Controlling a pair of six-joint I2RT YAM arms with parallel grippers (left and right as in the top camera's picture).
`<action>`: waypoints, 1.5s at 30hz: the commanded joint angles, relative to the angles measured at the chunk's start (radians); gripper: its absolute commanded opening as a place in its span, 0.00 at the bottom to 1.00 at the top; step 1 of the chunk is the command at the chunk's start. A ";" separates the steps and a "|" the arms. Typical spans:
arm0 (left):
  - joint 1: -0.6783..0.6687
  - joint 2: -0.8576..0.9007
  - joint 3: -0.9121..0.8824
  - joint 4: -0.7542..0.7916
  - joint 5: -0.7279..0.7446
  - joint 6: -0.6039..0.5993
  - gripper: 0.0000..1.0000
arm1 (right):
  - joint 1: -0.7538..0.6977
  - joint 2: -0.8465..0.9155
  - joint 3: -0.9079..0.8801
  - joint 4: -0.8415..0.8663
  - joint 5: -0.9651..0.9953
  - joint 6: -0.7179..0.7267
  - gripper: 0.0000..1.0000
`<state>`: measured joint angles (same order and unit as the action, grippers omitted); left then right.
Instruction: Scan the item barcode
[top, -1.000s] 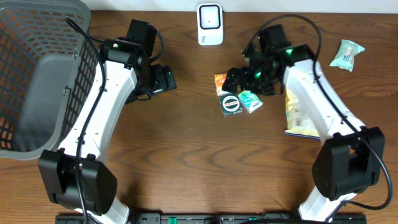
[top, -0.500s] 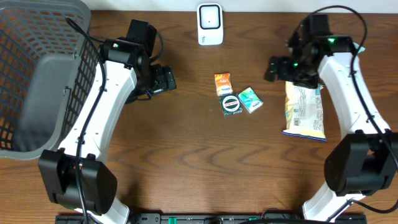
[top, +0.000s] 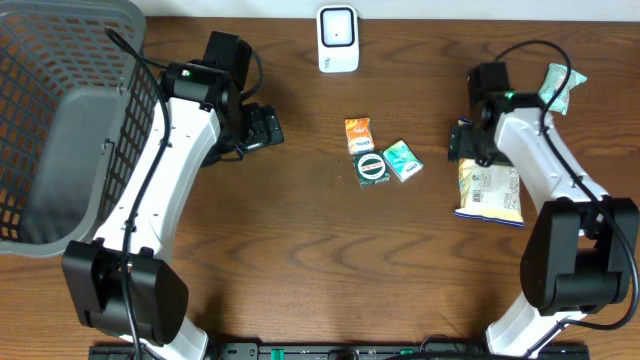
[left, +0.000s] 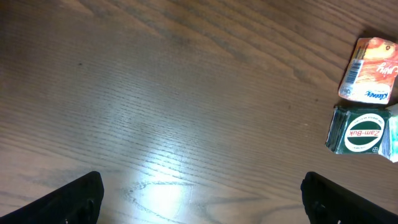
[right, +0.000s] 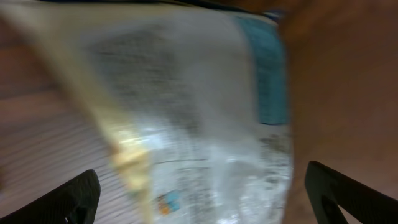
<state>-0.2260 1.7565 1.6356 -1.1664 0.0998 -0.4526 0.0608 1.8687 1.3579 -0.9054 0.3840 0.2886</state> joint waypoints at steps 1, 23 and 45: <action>0.002 0.004 -0.005 -0.003 -0.003 -0.012 1.00 | -0.002 -0.018 -0.029 0.027 0.193 0.093 0.99; 0.002 0.004 -0.005 -0.003 -0.003 -0.012 1.00 | -0.289 -0.017 -0.032 0.180 -0.555 -0.186 0.99; 0.002 0.004 -0.005 -0.003 -0.003 -0.012 1.00 | -0.533 0.113 -0.227 0.364 -1.177 -0.380 0.62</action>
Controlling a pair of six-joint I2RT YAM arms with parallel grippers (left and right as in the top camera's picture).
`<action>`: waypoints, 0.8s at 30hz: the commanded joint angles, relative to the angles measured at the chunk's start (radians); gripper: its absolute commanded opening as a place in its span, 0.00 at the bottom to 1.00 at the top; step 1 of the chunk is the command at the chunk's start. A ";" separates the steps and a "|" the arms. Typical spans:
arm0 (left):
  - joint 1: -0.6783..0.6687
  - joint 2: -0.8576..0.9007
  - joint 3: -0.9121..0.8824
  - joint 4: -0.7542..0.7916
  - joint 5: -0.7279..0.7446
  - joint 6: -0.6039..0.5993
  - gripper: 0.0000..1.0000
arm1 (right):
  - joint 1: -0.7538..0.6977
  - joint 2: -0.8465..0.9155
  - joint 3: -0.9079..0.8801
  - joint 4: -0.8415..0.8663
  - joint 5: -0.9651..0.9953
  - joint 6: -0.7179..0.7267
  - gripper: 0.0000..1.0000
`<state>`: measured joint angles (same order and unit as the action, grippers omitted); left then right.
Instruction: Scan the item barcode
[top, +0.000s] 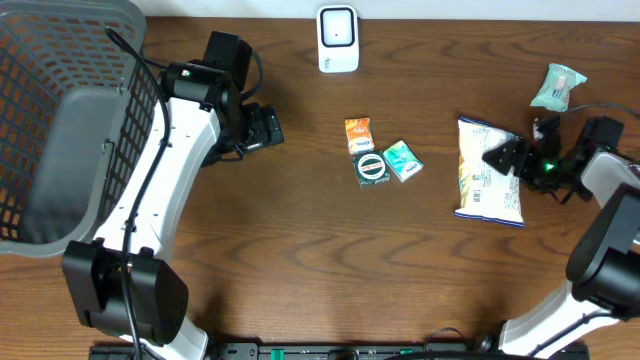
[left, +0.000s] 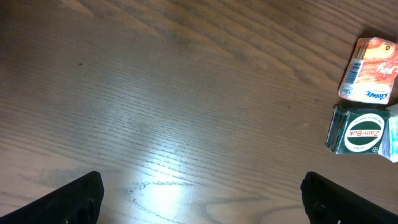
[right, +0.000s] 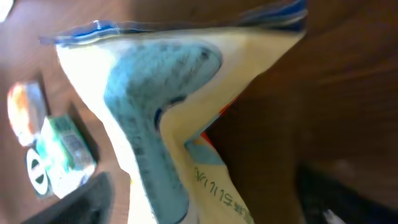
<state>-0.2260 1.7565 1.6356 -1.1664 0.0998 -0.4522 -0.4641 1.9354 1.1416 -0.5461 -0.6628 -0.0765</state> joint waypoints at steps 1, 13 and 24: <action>0.002 0.004 -0.005 -0.003 -0.003 -0.013 1.00 | -0.007 0.051 -0.011 0.003 -0.153 -0.014 0.54; 0.002 0.004 -0.005 -0.003 -0.003 -0.013 1.00 | 0.031 -0.019 0.085 -0.141 -0.289 0.008 0.01; 0.002 0.004 -0.005 -0.003 -0.003 -0.013 1.00 | 0.431 -0.336 0.141 -0.178 1.016 0.286 0.01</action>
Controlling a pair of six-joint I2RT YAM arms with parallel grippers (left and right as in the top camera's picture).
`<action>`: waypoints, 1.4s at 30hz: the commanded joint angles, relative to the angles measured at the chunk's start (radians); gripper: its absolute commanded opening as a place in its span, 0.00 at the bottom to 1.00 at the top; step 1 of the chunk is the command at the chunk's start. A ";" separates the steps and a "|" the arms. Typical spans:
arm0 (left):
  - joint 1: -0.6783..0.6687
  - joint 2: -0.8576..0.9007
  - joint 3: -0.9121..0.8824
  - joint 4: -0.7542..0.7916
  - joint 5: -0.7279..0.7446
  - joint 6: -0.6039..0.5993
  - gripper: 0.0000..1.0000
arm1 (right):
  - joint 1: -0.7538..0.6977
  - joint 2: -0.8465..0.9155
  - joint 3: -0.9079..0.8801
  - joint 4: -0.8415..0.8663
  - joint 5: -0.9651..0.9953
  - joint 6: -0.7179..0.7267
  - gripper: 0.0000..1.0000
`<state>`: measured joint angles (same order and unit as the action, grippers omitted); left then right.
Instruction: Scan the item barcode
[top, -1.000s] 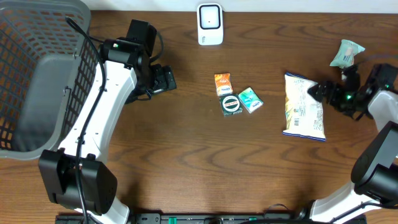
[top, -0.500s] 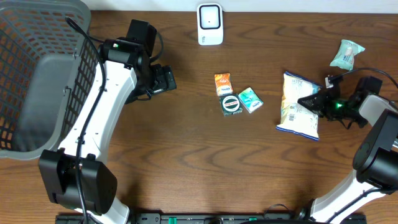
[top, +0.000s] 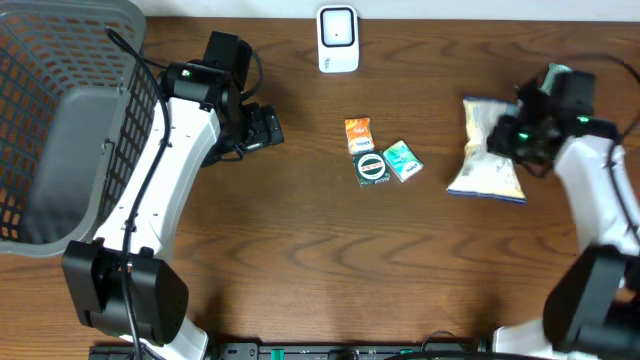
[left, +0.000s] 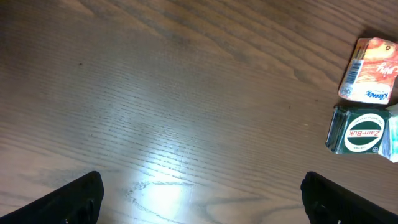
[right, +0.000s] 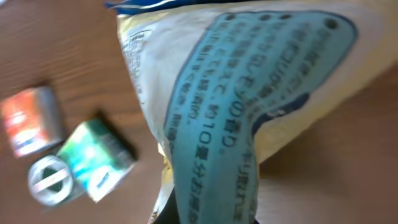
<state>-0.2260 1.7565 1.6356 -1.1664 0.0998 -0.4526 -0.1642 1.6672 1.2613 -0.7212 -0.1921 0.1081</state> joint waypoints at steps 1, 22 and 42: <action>0.002 0.004 -0.005 -0.003 -0.003 -0.012 1.00 | 0.179 -0.072 0.021 -0.004 0.665 0.106 0.01; 0.002 0.004 -0.005 -0.003 -0.003 -0.012 1.00 | 0.584 0.258 -0.011 -0.028 0.835 0.205 0.33; 0.002 0.004 -0.005 -0.003 -0.003 -0.012 1.00 | 0.351 0.237 0.414 -0.375 0.343 0.045 0.84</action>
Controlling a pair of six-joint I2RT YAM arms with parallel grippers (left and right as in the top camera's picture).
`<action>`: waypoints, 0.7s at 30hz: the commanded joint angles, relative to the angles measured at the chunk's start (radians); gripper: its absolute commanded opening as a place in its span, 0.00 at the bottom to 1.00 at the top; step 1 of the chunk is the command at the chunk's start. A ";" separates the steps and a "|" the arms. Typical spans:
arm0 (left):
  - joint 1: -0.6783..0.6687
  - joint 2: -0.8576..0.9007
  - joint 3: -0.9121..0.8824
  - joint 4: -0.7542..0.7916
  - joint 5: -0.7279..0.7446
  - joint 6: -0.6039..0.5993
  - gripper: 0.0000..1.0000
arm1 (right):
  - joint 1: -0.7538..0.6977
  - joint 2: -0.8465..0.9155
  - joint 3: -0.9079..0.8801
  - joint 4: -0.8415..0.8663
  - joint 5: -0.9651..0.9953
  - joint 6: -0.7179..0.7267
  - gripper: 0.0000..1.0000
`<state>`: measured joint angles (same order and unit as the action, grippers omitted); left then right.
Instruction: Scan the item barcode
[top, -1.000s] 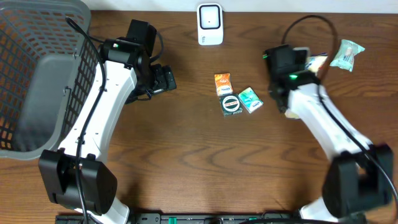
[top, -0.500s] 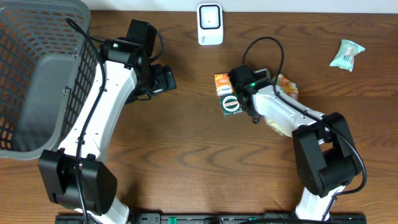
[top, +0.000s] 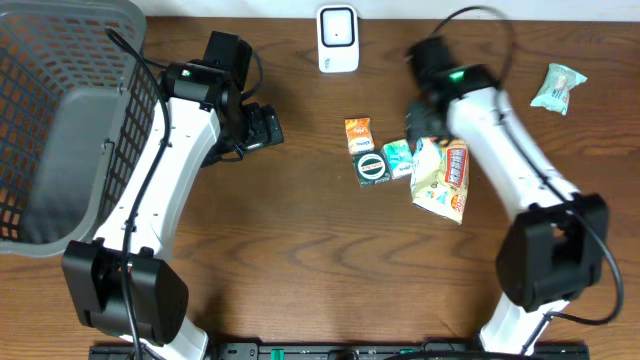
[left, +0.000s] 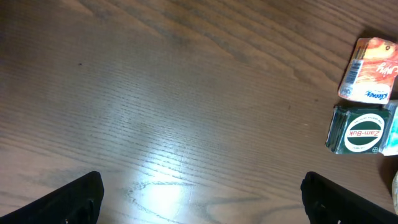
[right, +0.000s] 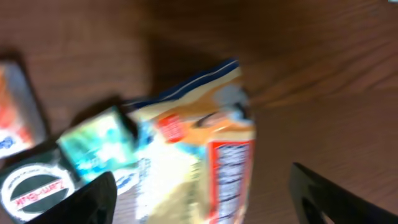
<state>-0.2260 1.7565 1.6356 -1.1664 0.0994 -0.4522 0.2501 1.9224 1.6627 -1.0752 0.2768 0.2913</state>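
Observation:
The snack bag (top: 441, 178) lies flat on the table, red and yellow face up, its upper left corner against the teal box (top: 400, 157). My right gripper (top: 424, 124) hovers over the bag's top end. In the right wrist view it (right: 205, 199) is open, with the bag (right: 205, 155) between and below the wide-apart fingers, untouched. The white scanner (top: 338, 38) stands at the back middle. My left gripper (left: 199, 205) is open over bare wood, left of the small items.
An orange packet (top: 358, 134) and a round green tin (top: 372, 167) lie just left of the teal box. A pale teal packet (top: 556, 86) lies at the back right. A grey basket (top: 60, 120) fills the far left.
The bag was further right with its pale printed back up, close against my right wrist camera. It now lies further left against the teal box, red face up, under my open gripper. The left arm is unchanged.
My right gripper was open over the bag lying at the right, back side up. Then the arm stood to the right of the bag at its edge. Then the bag was raised and shifted back. It now lies turned over near the small items.

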 joint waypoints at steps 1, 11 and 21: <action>0.002 0.004 -0.005 -0.003 -0.003 -0.013 1.00 | -0.083 -0.018 0.004 -0.026 -0.172 -0.183 0.84; 0.002 0.004 -0.005 -0.003 -0.002 -0.013 1.00 | -0.212 -0.018 -0.200 0.050 -0.361 -0.293 0.93; 0.002 0.004 -0.005 -0.003 -0.002 -0.013 1.00 | -0.222 -0.018 -0.421 0.302 -0.475 -0.276 0.52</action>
<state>-0.2260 1.7565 1.6356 -1.1664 0.0998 -0.4522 0.0284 1.9156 1.2694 -0.7841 -0.1459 0.0162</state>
